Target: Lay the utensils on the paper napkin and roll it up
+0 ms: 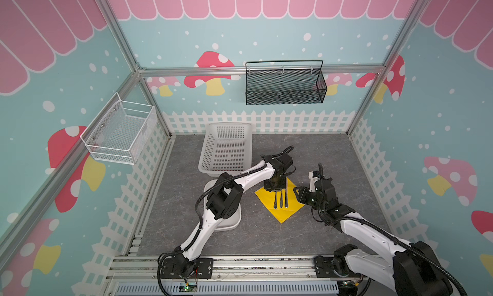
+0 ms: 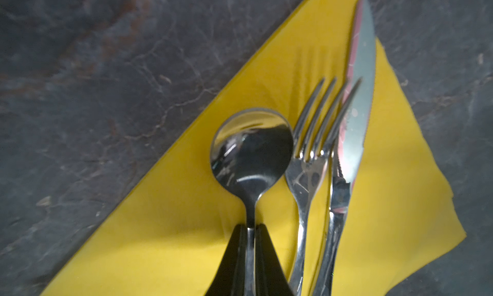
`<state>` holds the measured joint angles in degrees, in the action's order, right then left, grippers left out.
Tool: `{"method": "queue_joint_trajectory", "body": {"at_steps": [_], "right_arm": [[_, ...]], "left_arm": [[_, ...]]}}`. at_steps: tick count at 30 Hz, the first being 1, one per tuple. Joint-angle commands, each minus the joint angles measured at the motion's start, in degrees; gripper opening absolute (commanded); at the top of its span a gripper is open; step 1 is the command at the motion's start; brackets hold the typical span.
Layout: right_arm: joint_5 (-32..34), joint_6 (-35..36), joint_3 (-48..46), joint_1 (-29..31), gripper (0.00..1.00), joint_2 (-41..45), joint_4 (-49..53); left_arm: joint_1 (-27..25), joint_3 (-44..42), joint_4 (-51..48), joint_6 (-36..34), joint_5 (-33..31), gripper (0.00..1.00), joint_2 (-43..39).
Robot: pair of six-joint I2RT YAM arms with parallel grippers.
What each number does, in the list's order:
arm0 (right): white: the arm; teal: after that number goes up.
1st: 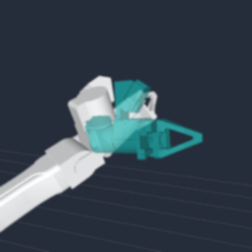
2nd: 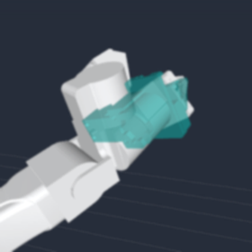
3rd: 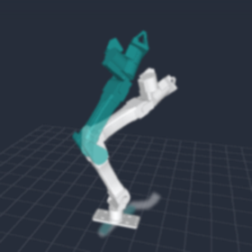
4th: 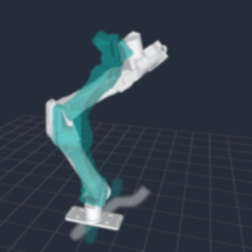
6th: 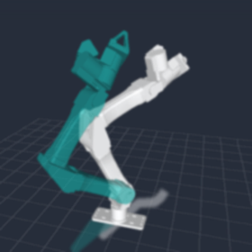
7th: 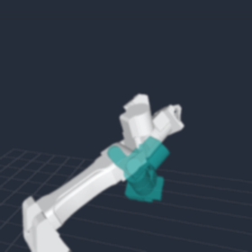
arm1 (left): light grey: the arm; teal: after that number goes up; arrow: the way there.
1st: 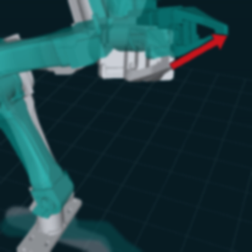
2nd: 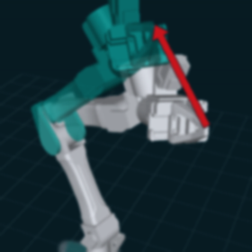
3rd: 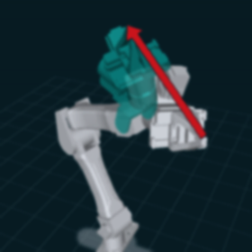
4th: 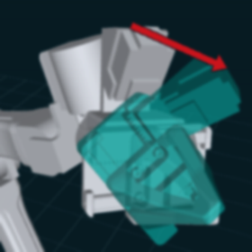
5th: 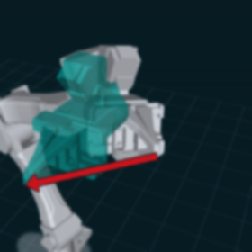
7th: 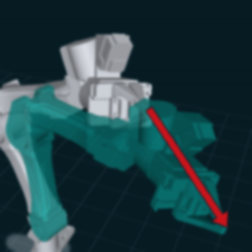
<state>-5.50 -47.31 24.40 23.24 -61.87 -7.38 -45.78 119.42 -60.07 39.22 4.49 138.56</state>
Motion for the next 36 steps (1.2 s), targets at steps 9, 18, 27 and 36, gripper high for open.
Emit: {"method": "queue_joint_trajectory", "body": {"at_steps": [9,18,27,36], "right_arm": [[-0.19,-0.94,-1.08,-0.31,0.32,0.35,0.61],[-0.40,-1.07,-1.23,-0.35,0.32,0.08,0.61],[-0.48,-0.86,-1.37,-0.39,0.32,0.34,0.70],[-1.40,0.12,-1.18,-0.39,0.35,0.52,0.69]], "left_arm": [[-0.10,2.22,-0.90,0.20,-1.57,0.11,0.71],[-0.10,2.39,0.05,0.77,-1.67,0.11,0.36],[-0.10,1.79,0.59,0.87,-0.96,0.12,-0.72],[-0.21,-2.11,2.35,1.01,-3.25,0.20,-8.13]]}}
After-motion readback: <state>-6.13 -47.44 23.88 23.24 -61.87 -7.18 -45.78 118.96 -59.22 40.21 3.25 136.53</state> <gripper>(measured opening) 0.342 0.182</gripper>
